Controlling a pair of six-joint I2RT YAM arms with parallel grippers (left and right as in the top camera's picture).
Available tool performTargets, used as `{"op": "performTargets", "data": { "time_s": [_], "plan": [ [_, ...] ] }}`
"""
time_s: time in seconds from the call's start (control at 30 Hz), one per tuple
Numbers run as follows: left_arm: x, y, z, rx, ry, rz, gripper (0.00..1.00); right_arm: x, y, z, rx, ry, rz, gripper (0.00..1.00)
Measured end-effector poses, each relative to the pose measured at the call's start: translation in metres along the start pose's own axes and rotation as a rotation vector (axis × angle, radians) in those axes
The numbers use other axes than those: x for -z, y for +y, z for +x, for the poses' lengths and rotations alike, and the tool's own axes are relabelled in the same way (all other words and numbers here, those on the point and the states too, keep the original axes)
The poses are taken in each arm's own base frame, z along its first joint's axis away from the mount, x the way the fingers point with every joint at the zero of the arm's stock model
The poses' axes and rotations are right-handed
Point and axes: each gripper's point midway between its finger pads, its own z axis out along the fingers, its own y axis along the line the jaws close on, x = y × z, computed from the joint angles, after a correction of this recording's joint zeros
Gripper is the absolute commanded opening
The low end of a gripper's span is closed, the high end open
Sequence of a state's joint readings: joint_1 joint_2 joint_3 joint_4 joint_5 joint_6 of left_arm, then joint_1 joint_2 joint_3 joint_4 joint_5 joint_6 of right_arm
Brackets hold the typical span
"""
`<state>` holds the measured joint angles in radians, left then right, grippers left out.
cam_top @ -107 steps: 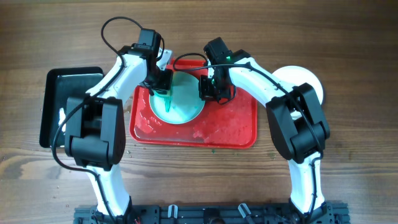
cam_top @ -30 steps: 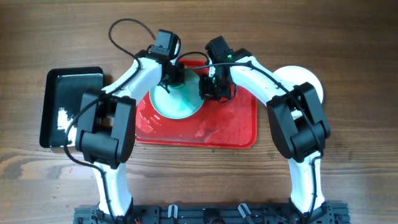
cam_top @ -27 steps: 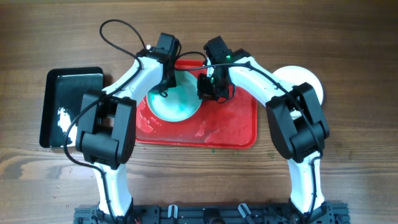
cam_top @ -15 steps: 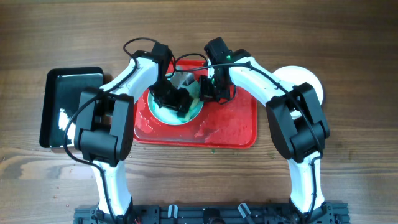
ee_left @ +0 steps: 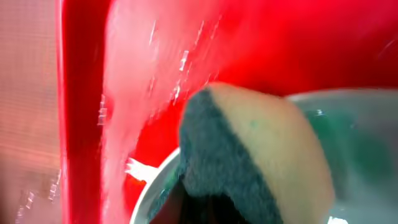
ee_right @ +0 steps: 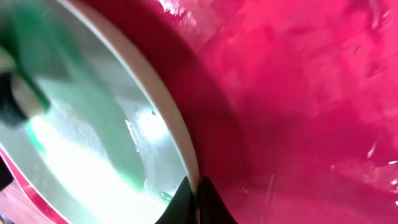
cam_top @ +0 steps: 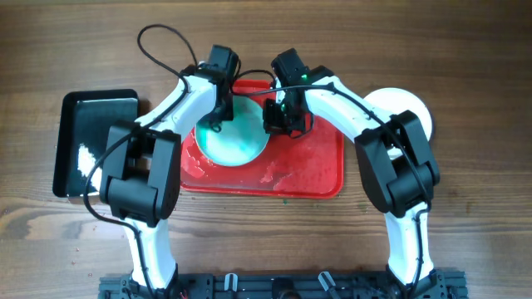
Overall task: Clean dirty plates on tray and stack at the side
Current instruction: 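Scrub the last plate with the sponge while the right gripper holds it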
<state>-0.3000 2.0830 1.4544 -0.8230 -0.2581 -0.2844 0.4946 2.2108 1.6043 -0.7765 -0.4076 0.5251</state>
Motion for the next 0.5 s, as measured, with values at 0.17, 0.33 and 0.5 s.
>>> {"op": "performTargets", "data": {
  "time_s": [0.17, 0.33, 0.5],
  "plan": [
    [0.024, 0.01, 0.074, -0.064, 0.352, 0.031, 0.04, 0.0, 0.0, 0.004, 0.009, 0.016, -0.001, 0.04],
    [0.067, -0.033, 0.038, -0.167, 0.291, 0.332, 0.04, 0.0, -0.002, 0.003, 0.004, 0.015, 0.002, 0.06],
    [0.069, -0.001, -0.02, -0.047, 0.116, 0.276, 0.04, 0.0, -0.003, 0.001, -0.001, 0.003, 0.011, 0.25]
  ]
}}
